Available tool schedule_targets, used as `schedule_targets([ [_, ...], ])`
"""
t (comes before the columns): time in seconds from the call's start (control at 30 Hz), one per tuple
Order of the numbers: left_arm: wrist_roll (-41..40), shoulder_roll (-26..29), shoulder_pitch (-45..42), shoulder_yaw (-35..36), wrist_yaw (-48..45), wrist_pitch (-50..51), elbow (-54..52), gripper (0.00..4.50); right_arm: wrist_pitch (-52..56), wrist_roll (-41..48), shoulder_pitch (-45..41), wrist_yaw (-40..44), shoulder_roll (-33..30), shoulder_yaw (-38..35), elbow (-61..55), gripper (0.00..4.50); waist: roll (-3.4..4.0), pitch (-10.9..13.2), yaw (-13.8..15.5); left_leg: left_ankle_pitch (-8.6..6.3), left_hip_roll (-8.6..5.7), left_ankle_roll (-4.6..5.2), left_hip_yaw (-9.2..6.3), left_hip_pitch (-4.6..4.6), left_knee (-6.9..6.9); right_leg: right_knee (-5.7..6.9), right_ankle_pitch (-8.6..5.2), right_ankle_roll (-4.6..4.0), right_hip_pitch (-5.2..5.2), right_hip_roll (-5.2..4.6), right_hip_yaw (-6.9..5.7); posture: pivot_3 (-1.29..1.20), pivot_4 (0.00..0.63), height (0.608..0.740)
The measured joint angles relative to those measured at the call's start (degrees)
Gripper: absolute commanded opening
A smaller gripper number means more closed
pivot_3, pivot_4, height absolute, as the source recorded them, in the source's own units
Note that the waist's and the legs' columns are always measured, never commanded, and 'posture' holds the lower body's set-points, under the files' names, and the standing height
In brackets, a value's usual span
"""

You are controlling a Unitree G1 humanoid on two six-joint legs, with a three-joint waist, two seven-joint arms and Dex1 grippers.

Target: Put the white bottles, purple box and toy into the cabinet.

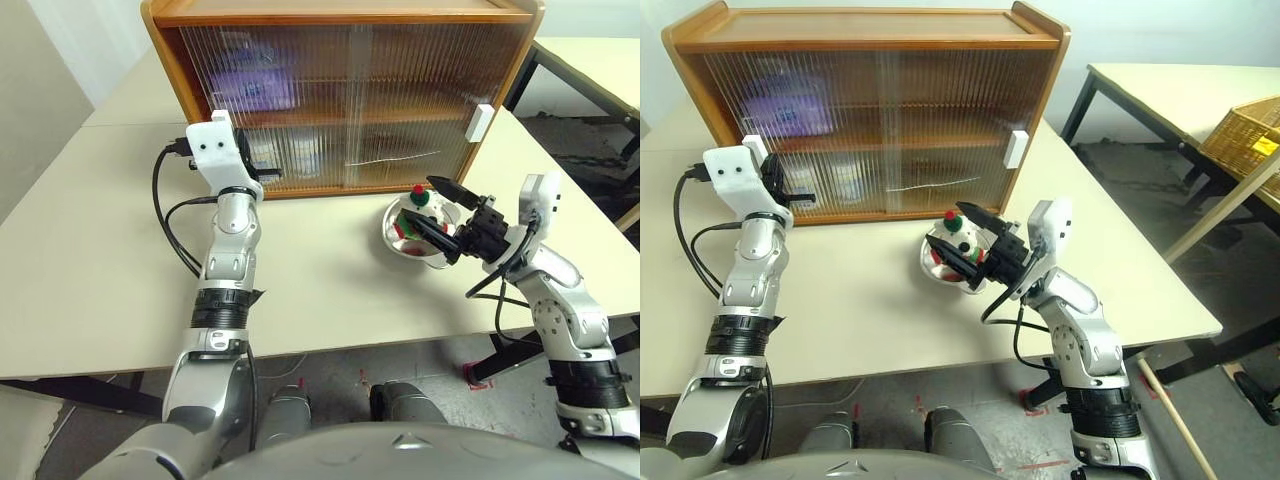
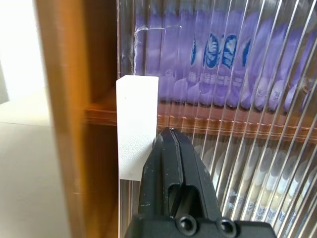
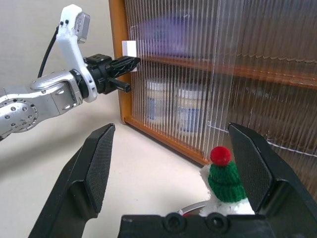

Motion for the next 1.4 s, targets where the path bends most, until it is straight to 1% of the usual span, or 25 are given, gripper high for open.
schedule_targets([
  [0.13, 0.00, 0.80, 0.04, 1.20, 0.64, -0.11, 0.00, 0.02, -0.03, -0.02, -0.07, 0.11, 0.02, 0.01, 0.13, 4.50, -0.01, 0.01, 0.15, 0.00, 0.00, 0.00, 0.00, 0.00, 0.00, 0.00, 0.00, 0.00, 0.00, 0.00, 0.00, 0.06, 0.076, 0.740],
  [0.43, -0.26, 0.91, 0.04, 1.19, 0.33, -0.45, 0.05, 0.02, -0.03, -0.05, -0.17, 0.20, 0.05, 0.04, 0.55, 4.50, -0.04, 0.04, 0.12, 0.00, 0.00, 0.00, 0.00, 0.00, -0.02, 0.01, 0.00, 0.00, -0.01, 0.01, 0.00, 0.06, 0.077, 0.740],
  [0.6, -4.56, 0.28, 0.01, 0.88, -6.77, -1.02, 0.07, 0.02, -0.04, -0.05, -0.17, 0.23, 0.05, 0.04, 0.55, 4.50, -0.06, 0.06, 0.73, -0.02, 0.00, -0.04, 0.00, -0.03, 0.00, 0.02, 0.00, 0.00, -0.01, 0.00, 0.00, 0.06, 0.079, 0.740],
  [0.77, -9.79, -1.58, -0.02, -1.69, -17.78, -1.09, 0.20, 0.02, -0.04, -0.05, -0.17, 0.24, 0.06, 0.07, 0.54, 4.50, -0.09, 0.08, 1.71, -0.10, 0.00, -0.17, 0.00, -0.07, 0.04, 0.00, 0.00, -0.01, -0.01, -0.03, 0.02, 0.06, 0.082, 0.740],
  [0.87, -12.54, -1.03, 0.02, -4.27, -25.36, -0.86, -0.40, 0.02, -0.05, -0.05, -0.17, 0.23, 0.05, 0.07, 0.55, 4.50, -0.09, 0.10, 1.67, -0.12, 0.00, -0.20, -0.01, -0.06, 0.02, 0.01, -0.01, -0.01, -0.02, -0.02, 0.02, 0.06, 0.083, 0.740],
  [0.97, -13.93, 0.78, 0.09, -5.82, -31.77, -0.85, -1.80, 0.60, -0.05, -0.05, -0.17, 0.23, 0.05, 0.06, 0.55, 4.50, -0.08, 0.10, 1.45, -0.10, 0.00, -0.16, -0.01, -0.09, -0.01, 0.01, -0.03, -0.04, -0.03, -0.01, 0.03, 0.06, 0.081, 0.740],
  [1.1, -18.47, 4.35, 1.58, -5.95, -41.29, 1.33, -3.97, 1.95, -0.05, -0.06, -0.18, 0.22, 0.00, 0.04, 0.59, 4.50, -0.08, 0.10, 1.18, -0.10, 0.00, -0.15, -0.01, -0.09, -0.07, 0.03, -0.09, -0.04, -0.04, 0.00, 0.03, 0.06, 0.080, 0.740],
  [1.23, -22.13, 7.53, 2.16, -5.92, -48.15, 3.67, -5.91, 3.36, -0.05, -0.07, -0.21, 0.25, 0.00, 0.05, 0.73, 4.50, -0.07, 0.10, 1.20, -0.08, 0.01, -0.12, -0.03, -0.10, -0.03, 0.03, -0.10, -0.03, -0.11, -0.02, 0.02, 0.06, 0.077, 0.740],
  [1.33, -25.63, 10.73, 3.48, -5.73, -53.99, 6.30, -9.29, 4.43, -0.10, -0.11, -0.29, 0.28, -0.04, 0.06, 1.10, 4.50, -0.07, 0.10, 1.19, -0.10, 0.01, -0.13, -0.05, -0.11, -0.04, 0.03, -0.12, -0.03, -0.13, -0.02, 0.02, 0.06, 0.075, 0.740],
  [1.4, -27.80, 12.64, 4.70, -5.61, -57.10, 8.39, -11.15, 4.47, -0.16, -0.17, -0.31, 0.31, -0.07, 0.06, 1.24, 4.50, -0.07, 0.10, 1.14, -0.11, 0.01, -0.14, -0.06, -0.11, -0.05, 0.03, -0.13, -0.04, -0.16, -0.02, 0.02, 0.06, 0.075, 0.740],
])
